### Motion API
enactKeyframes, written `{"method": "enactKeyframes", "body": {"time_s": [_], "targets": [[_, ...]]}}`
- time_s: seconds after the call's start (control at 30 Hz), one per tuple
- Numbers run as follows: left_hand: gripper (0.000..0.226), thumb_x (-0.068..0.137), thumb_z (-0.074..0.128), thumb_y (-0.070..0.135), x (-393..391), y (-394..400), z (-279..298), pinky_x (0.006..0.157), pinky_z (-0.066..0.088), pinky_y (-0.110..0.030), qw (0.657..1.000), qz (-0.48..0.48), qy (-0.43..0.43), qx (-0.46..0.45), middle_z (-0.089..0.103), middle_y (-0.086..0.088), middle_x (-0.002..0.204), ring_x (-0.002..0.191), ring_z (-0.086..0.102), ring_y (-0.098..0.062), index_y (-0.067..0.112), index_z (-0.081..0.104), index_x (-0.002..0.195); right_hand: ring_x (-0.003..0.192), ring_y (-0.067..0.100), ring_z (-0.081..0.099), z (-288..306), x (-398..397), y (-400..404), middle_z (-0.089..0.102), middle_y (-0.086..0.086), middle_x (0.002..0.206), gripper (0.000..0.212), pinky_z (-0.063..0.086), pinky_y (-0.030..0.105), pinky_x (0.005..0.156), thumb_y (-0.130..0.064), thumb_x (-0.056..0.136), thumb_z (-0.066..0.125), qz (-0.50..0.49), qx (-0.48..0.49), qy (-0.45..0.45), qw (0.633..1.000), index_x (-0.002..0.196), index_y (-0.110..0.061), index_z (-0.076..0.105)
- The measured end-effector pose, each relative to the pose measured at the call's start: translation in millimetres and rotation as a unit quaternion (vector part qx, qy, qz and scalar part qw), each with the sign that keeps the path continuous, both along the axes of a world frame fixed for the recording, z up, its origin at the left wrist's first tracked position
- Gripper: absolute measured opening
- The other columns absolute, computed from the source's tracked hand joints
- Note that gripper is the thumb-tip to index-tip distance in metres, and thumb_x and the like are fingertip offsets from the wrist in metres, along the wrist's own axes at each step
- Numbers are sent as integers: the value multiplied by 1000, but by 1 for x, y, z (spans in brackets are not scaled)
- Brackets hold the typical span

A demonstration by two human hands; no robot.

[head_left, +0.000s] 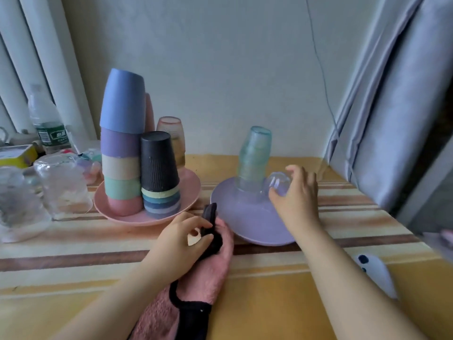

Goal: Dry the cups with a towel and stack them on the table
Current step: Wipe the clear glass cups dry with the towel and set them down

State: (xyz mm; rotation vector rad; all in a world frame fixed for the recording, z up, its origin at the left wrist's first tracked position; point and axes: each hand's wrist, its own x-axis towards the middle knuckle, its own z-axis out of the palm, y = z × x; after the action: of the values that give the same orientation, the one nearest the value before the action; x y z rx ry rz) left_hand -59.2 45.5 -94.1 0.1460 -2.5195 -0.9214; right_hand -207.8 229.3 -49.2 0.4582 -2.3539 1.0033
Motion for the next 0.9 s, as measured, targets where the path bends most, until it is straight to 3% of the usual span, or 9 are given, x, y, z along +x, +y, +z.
{"method": "enactKeyframes", "body": {"time_s": [0.1, 0.17, 0.27, 0.37, 0.63, 0.7, 0.8, 0.9], "targets": [[18, 86, 69, 23, 3, 0, -3, 75, 37, -3, 1000, 5, -4, 4, 56, 12, 100, 89, 53, 3, 30, 67, 103, 130, 34, 33, -3, -42, 2, 32, 17, 140, 94, 29, 37, 106, -28, 74, 77, -27, 73, -182, 980, 147, -13, 20], [20, 86, 69, 22, 5, -1, -4, 75, 38, -3, 1000, 8, -5, 20, 56, 12, 101, 89, 55, 1, 31, 66, 104, 130, 31, 38, -13, -59, -3, 36, 14, 143, 95, 35, 37, 103, -32, 73, 79, 3, 61, -238, 969, 147, -16, 22], [25, 86, 69, 21, 9, -3, -4, 74, 39, -3, 999, 11, -11, 34, 57, 11, 104, 89, 56, -1, 29, 66, 109, 114, 29, 53, -22, -67, -9, 54, 10, 130, 80, 45, 33, 85, -27, 72, 80, 21, -30, -245, 969, 138, -17, 36], [26, 88, 67, 22, 11, -5, -4, 74, 40, -4, 999, 15, -24, 34, 57, 11, 106, 90, 56, -2, 28, 65, 113, 98, 23, 54, -18, -58, -5, 58, 6, 121, 74, 43, 27, 65, -27, 70, 82, 28, -45, -239, 969, 133, -21, 43], [27, 85, 71, 25, 14, -2, 21, 76, 36, 0, 998, 16, -18, 56, 55, 16, 101, 89, 53, 6, 28, 61, 110, 99, 14, 60, 33, 21, 8, 63, -8, 113, 82, 46, 27, 83, -40, 58, 87, 99, -14, -168, 981, 129, -28, 49], [38, 79, 77, 32, 16, 1, 34, 86, 39, -6, 994, 2, -1, 113, 58, 17, 109, 98, 54, 8, 32, 56, 110, 96, 9, 62, 52, 49, -1, 64, -10, 108, 86, 49, 27, 86, -45, 55, 86, 146, -17, -166, 975, 131, -31, 48], [76, 61, 82, 48, 25, -3, 50, 102, 42, -22, 966, -65, -2, 251, 57, 15, 127, 117, 53, 2, 28, 49, 126, 87, -2, 63, 67, 90, -29, 66, -14, 103, 84, 50, 20, 81, -44, 53, 87, 248, -30, -199, 948, 127, -33, 51], [76, 57, 89, 40, 42, -17, 52, 96, 51, -31, 950, -100, 10, 297, 68, 6, 118, 111, 64, -11, 22, 54, 122, 89, -4, 66, 56, 118, -62, 71, -15, 97, 72, 54, 25, 84, -39, 51, 88, 337, -45, -224, 913, 116, -35, 58]]}}
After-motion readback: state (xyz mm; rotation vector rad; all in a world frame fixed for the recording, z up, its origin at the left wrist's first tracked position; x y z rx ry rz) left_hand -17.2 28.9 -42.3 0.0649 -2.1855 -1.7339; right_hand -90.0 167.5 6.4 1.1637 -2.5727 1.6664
